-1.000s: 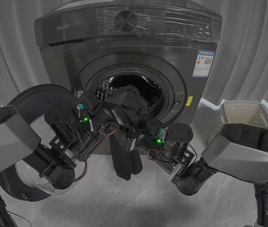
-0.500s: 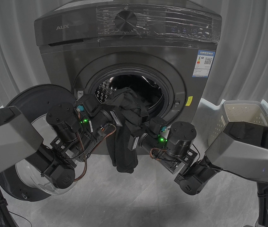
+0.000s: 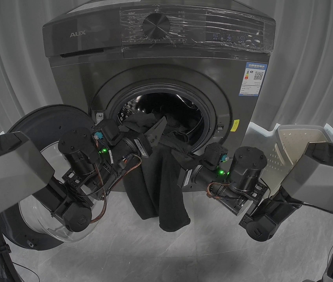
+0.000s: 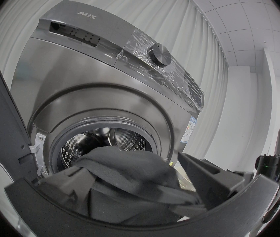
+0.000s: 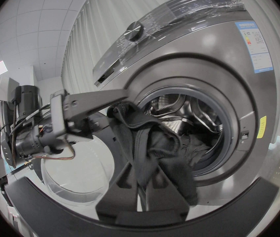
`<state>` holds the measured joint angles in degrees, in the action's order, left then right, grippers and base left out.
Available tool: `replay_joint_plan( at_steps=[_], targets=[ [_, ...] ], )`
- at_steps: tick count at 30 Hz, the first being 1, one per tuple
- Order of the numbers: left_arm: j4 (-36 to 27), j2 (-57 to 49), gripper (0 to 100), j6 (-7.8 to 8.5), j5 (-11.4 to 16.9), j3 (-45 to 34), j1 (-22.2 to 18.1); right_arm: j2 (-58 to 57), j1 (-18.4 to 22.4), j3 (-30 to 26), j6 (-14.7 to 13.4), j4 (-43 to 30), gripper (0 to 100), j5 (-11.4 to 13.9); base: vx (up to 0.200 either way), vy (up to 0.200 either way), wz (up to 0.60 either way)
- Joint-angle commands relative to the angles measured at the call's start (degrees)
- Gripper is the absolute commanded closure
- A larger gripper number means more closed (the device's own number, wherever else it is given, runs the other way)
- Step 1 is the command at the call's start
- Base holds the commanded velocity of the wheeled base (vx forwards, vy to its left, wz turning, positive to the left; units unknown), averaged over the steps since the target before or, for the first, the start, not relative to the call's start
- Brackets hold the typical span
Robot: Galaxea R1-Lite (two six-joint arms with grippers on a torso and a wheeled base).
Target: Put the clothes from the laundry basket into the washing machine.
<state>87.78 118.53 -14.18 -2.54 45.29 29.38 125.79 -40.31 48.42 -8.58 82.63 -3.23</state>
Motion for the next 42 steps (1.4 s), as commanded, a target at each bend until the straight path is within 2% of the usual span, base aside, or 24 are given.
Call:
replay_joint_plan(
  at_steps=[1,6,17,24,27,30,34,35,36,37,38,42],
  targets=[
    [0.19,-0.67,0,0.03,-0.54,-0.55,-1.34,-1.78,2.08,-0.26,-0.03,-0.63,100,-0.20,0.000,0.000,0.00],
    [0.55,-0.67,0,0.03,-0.54,-1.43,-1.43,-1.78,3.31,0.09,-0.12,-0.80,100,-0.20,0.000,0.000,0.00],
    [0.90,-0.58,0,0.12,-0.01,-5.21,-0.99,-1.78,2.61,2.12,-0.12,-0.80,100,-0.20,0.000,0.000,0.00],
    [0.90,0.30,0,0.29,0.34,-9.08,-1.43,-3.45,2.26,1.41,0.06,-0.54,100,0.68,0.000,0.000,0.00],
    [0.90,1.18,0,0.47,1.48,-10.75,-1.52,-4.42,2.26,0.97,0.14,-0.54,100,1.56,0.000,0.000,0.00],
    [0.90,1.88,0,1.08,4.21,-12.33,-2.05,-4.86,2.26,0.62,0.14,-0.54,100,1.82,0.000,0.000,0.00],
    [0.90,3.29,0,3.46,7.19,-13.56,-3.28,-5.03,2.26,0.53,0.14,-0.19,100,1.82,0.000,0.000,0.00],
    [0.90,3.29,0,3.46,7.19,-13.56,-3.28,-5.03,2.26,0.53,0.14,-0.19,100,1.82,0.000,0.000,0.00],
    [0.90,4.34,0,4.95,8.42,-14.61,-3.98,-5.21,2.08,0.53,0.14,-0.10,100,1.91,0.000,0.000,0.00],
    [0.90,4.52,0,5.04,8.60,-14.70,-3.98,-5.21,2.08,0.53,0.14,-0.01,100,1.82,0.000,0.000,0.00],
    [0.99,5.75,0,5.92,9.22,-14.97,-4.07,-5.47,1.91,0.36,0.23,-0.01,100,1.82,0.000,0.000,0.00],
    [0.99,6.89,0,6.27,9.48,-14.88,-3.80,-5.82,1.03,0.18,0.14,0.08,100,1.91,0.000,0.000,0.00]
  ],
)
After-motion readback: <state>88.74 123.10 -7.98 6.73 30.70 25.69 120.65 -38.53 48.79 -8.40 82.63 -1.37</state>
